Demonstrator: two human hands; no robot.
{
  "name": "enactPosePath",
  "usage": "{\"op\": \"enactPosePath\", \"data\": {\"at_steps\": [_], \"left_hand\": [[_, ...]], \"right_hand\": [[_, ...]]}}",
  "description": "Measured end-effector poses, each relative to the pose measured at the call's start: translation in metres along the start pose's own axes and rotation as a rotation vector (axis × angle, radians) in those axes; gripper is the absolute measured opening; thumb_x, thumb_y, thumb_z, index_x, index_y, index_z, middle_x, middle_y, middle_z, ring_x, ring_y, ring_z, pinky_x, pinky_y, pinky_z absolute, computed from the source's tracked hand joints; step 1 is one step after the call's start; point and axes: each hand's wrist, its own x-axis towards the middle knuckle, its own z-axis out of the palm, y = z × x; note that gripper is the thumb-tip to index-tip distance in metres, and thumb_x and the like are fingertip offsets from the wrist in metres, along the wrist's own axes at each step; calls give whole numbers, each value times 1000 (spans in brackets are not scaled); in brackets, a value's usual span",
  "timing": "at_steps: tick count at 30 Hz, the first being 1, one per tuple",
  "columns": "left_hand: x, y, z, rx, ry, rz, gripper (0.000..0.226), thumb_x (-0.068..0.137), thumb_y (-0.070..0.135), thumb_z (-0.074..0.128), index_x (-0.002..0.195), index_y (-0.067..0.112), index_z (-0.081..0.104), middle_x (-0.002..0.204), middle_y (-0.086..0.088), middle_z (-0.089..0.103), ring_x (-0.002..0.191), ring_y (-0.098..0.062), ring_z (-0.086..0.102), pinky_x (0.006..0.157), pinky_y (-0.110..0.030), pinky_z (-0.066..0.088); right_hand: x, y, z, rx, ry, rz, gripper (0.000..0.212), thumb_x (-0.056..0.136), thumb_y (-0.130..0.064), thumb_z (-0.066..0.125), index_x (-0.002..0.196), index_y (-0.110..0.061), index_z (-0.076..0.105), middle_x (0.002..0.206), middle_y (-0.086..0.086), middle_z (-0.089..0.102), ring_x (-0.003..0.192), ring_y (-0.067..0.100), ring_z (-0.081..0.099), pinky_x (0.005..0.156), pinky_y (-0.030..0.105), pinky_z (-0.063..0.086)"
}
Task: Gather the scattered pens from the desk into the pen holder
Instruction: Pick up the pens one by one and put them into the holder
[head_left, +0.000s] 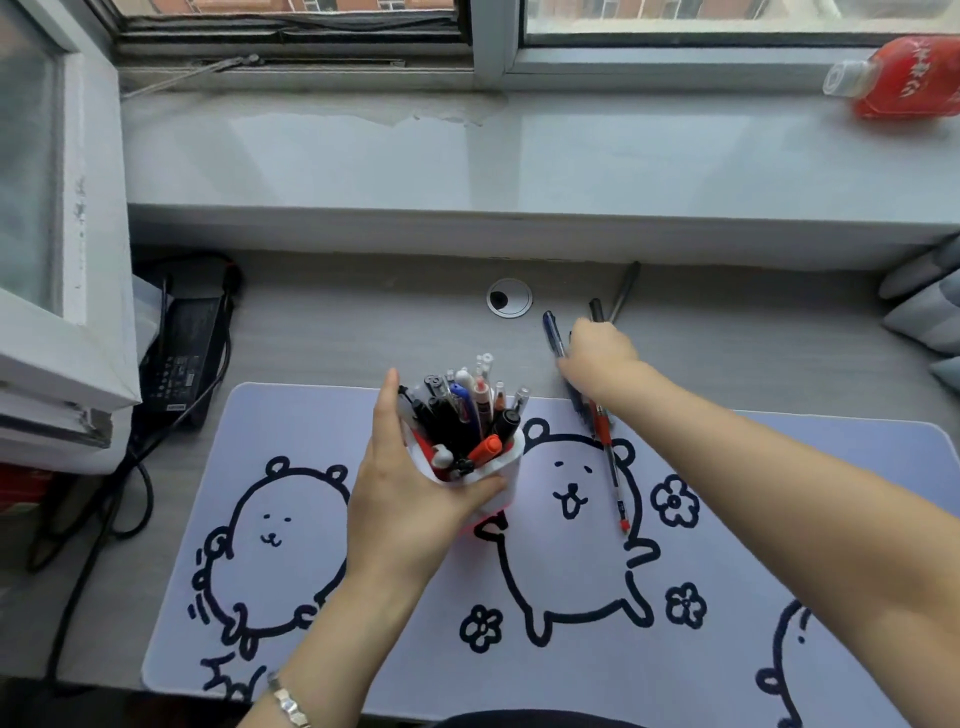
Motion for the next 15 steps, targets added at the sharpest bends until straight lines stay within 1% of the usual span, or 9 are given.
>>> {"op": "enactPosePath", "data": {"at_steps": [2, 3, 5, 7, 8, 9, 10, 13, 15], "left_hand": [[-2, -1, 0, 8, -4, 2, 119, 48, 37, 86, 140, 42, 11, 117, 23, 40, 110, 4, 35, 88, -21, 31], [-2, -2, 0, 16, -9, 1, 119, 48, 38, 86, 140, 42, 11, 119, 22, 41, 112, 3, 35, 88, -21, 31], [-4, -5, 0, 35, -18, -5, 118, 48, 38, 86, 140, 42, 11, 127, 16, 46, 118, -2, 39, 88, -21, 31], [-5, -8, 0, 44, -23, -15, 118, 49, 36, 86, 140, 42, 11, 135, 11, 46, 125, -8, 40, 89, -22, 31], [-6, -9, 0, 46, -25, -18, 118, 49, 36, 86, 140, 43, 11, 137, 11, 46, 127, -9, 39, 89, -22, 31], [-6, -9, -1, 47, -26, -17, 118, 49, 36, 86, 140, 43, 11, 138, 10, 45, 128, -10, 39, 89, -22, 31], [-5, -9, -1, 52, -27, -14, 118, 49, 36, 86, 140, 43, 11, 138, 10, 45, 129, -11, 39, 89, -23, 31], [-4, -8, 1, 68, -39, -3, 117, 50, 35, 86, 140, 42, 12, 139, 9, 45, 126, -10, 40, 90, -22, 31], [-4, -5, 3, 73, -54, 9, 116, 51, 36, 85, 141, 41, 12, 138, 9, 45, 121, -5, 40, 89, -21, 30]], "right_hand": [[6, -8, 11, -86, 12, 20, 31, 88, -5, 49, 117, 3, 47, 125, 20, 53, 115, 36, 52, 88, 37, 46], [7, -9, 15, -103, 22, 29, 33, 88, -3, 47, 120, 4, 45, 127, 20, 52, 116, 35, 52, 89, 37, 46], [9, -11, 22, -117, 23, 27, 30, 88, 0, 44, 118, 6, 45, 124, 23, 54, 115, 35, 53, 86, 37, 47], [10, -10, 22, -30, 14, -10, 17, 87, -1, 43, 102, 2, 50, 113, 25, 60, 115, 35, 53, 81, 35, 46], [7, -9, 17, 67, 17, -39, 8, 86, -3, 43, 91, -1, 49, 100, 24, 61, 109, 34, 54, 76, 33, 44], [4, -7, 9, 185, 24, -77, 4, 85, -6, 43, 84, -5, 47, 88, 20, 60, 97, 32, 56, 70, 32, 41], [-1, -5, 0, 313, 35, -109, 6, 85, -8, 43, 80, -7, 47, 81, 15, 58, 84, 29, 56, 66, 31, 39], [-32, 9, -36, 750, 91, -163, 13, 86, -10, 46, 76, -16, 50, 72, 4, 57, 60, 13, 50, 56, 26, 39], [-63, 24, -60, 983, 141, -227, 21, 86, -5, 49, 69, -18, 52, 63, 1, 53, 51, 10, 45, 50, 21, 39]]}}
